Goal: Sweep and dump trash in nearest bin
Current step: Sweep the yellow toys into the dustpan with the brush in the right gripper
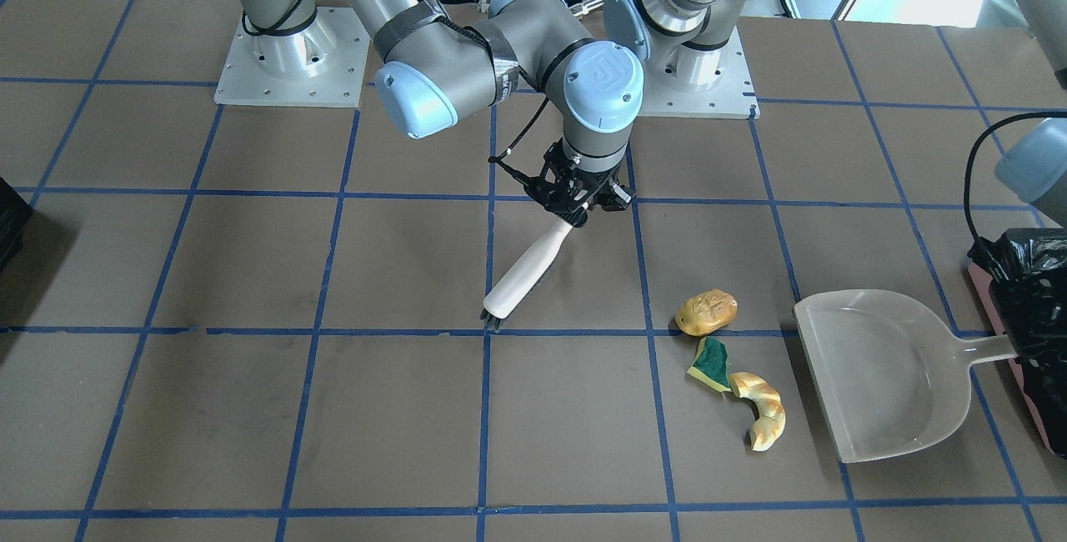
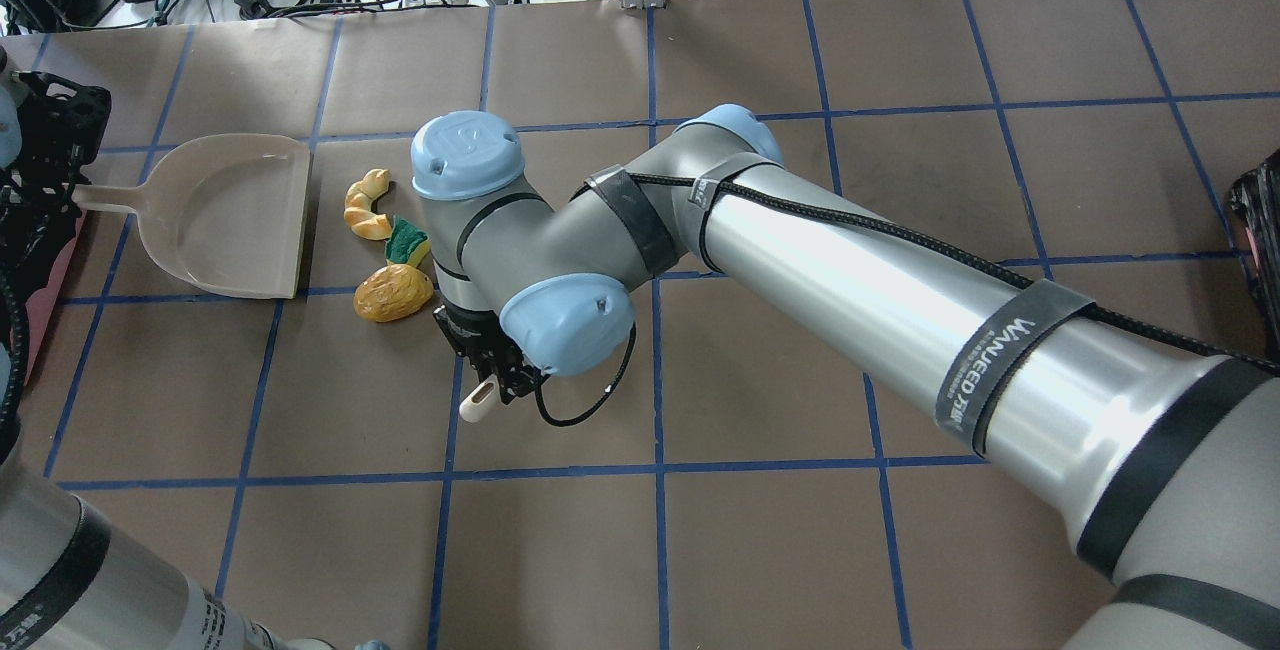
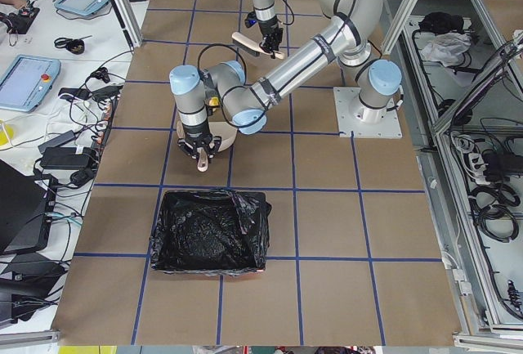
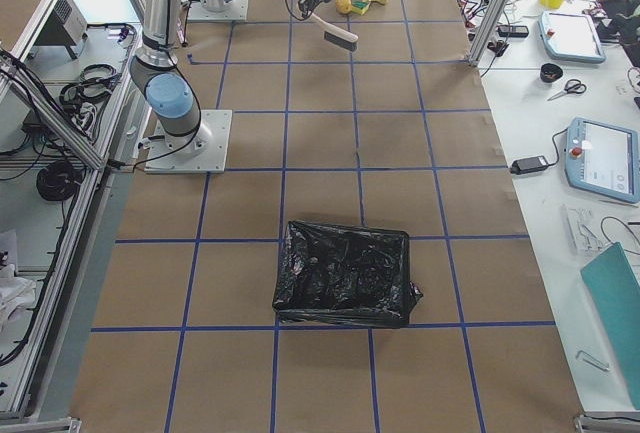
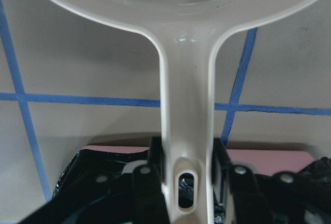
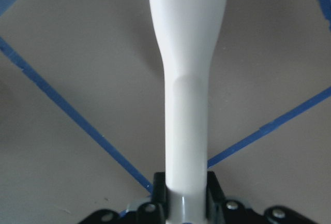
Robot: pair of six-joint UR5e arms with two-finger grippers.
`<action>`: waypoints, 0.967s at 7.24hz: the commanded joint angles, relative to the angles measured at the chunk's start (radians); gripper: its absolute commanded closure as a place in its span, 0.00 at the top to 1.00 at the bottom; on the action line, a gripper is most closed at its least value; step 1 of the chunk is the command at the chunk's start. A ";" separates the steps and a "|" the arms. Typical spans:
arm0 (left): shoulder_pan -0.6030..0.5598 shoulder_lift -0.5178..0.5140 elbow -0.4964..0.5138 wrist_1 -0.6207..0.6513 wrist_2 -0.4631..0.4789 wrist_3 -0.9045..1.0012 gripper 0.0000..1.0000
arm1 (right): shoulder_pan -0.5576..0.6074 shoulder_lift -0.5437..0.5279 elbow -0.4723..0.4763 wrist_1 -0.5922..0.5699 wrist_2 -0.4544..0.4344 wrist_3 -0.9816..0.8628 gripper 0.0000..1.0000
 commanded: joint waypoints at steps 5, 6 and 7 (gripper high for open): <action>-0.018 0.011 -0.100 0.106 0.001 0.074 0.00 | 0.137 0.203 -0.304 -0.014 0.094 0.049 0.00; -0.023 0.019 -0.104 0.107 0.001 0.094 0.00 | 0.164 0.254 -0.364 -0.014 0.093 0.092 0.00; -0.027 0.027 -0.120 0.109 0.000 0.117 0.00 | 0.175 0.271 -0.386 -0.012 0.093 0.106 0.00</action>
